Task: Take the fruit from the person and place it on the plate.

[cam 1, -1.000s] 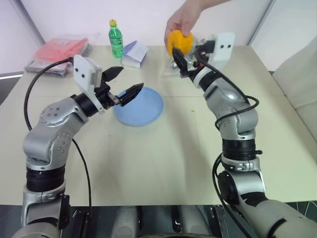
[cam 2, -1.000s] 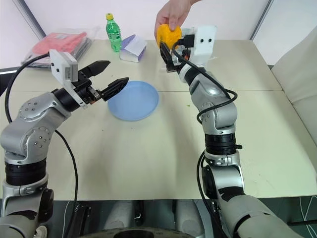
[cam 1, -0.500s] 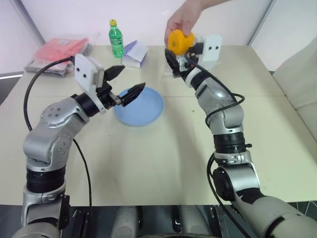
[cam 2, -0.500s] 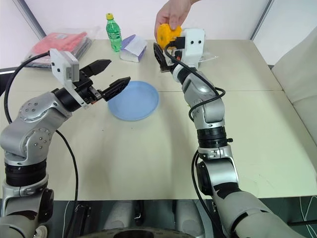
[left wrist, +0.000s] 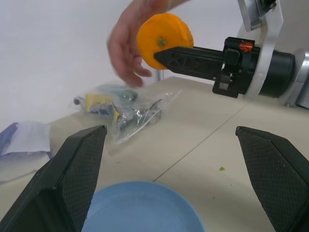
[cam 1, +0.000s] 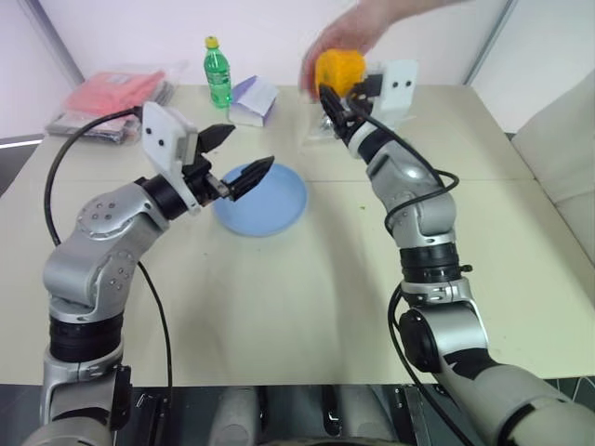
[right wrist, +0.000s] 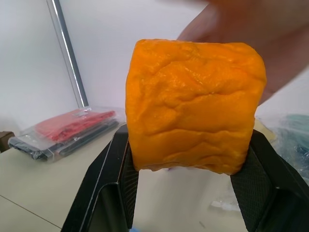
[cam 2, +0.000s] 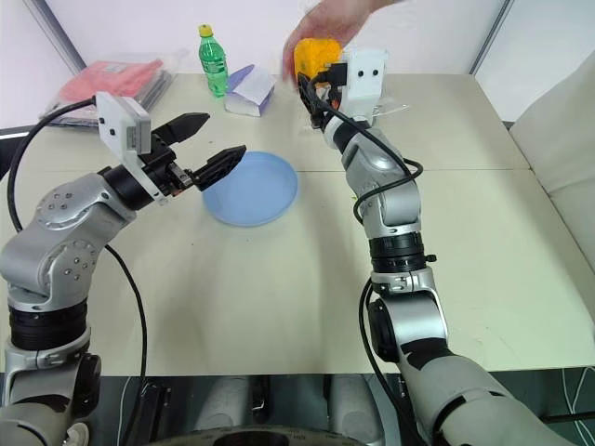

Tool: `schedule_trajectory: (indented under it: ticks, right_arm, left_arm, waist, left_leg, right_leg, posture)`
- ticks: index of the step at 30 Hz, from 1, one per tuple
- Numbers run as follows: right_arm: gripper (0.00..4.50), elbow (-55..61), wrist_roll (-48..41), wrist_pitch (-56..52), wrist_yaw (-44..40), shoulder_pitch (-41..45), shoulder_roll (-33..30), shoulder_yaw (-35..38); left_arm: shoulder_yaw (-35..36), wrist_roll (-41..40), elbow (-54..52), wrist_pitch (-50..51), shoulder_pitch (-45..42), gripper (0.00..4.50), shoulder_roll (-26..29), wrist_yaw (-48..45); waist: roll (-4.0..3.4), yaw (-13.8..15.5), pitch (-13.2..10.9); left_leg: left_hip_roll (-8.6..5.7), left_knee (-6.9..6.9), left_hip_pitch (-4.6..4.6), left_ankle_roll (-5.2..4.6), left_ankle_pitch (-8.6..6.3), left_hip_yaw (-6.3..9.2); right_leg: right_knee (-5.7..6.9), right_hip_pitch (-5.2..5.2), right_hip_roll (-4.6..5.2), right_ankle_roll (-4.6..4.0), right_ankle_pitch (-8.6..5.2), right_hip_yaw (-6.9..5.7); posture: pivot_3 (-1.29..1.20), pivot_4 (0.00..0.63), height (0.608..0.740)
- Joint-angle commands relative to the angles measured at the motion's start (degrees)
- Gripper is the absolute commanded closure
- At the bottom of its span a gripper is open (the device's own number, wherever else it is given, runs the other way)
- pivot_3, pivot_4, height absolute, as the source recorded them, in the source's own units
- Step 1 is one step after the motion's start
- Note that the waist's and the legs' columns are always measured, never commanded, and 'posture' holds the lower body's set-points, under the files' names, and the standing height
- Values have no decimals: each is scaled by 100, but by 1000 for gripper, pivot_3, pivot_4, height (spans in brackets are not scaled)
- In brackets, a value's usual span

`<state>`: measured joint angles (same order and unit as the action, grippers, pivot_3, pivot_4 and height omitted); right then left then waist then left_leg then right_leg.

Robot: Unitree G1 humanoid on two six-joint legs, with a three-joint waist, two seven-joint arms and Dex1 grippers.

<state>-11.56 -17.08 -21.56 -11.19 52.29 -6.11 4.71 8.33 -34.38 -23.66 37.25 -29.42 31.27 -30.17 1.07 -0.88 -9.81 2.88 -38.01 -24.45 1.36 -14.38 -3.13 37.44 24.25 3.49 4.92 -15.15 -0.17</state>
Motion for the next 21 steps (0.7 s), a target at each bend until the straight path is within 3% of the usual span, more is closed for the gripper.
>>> schedule_trajectory:
  ticks: [1, 5, 11, 21]
  right_arm:
    - [2498, 723, 6, -641, -197, -221, -114, -357]
    - [2498, 1304, 15, -1475, -270, -802, -142, -797]
    - [2498, 1565, 187, -1890, -654, -1215, -168, -1534]
    - [2498, 865, 837, -1434, -1074, -1128, 38, -2449]
  left_arm:
    - [91, 22, -225, 57, 170, 0, 167, 2]
    - [294, 234, -212, 73, 615, 0, 579, 5]
    - [667, 148, -469, 313, 1365, 0, 897, 70]
    - [1012, 323, -745, 217, 2512, 0, 1128, 42]
  waist:
    - [0, -3, 0]
    - [0, -21, 0]
    - [-2, -17, -1]
    - [-1, 8, -1]
  left_leg:
    - [0, 1, 0, 0, 0, 0]
    - [3, 9, 1, 0, 0, 1]
    - [3, 10, -1, 0, 0, 2]
    - [0, 11, -2, 0, -1, 1]
  right_leg:
    - [0, 0, 0, 0, 0, 0]
    - [-1, 5, 0, -1, -1, 1]
    - [-1, 10, 1, -2, -1, 1]
    - [-2, 11, 8, -3, -1, -1]
  posture:
    - [0, 150, 731]
    - [0, 150, 731]
    - [0, 150, 731]
    - [0, 150, 731]
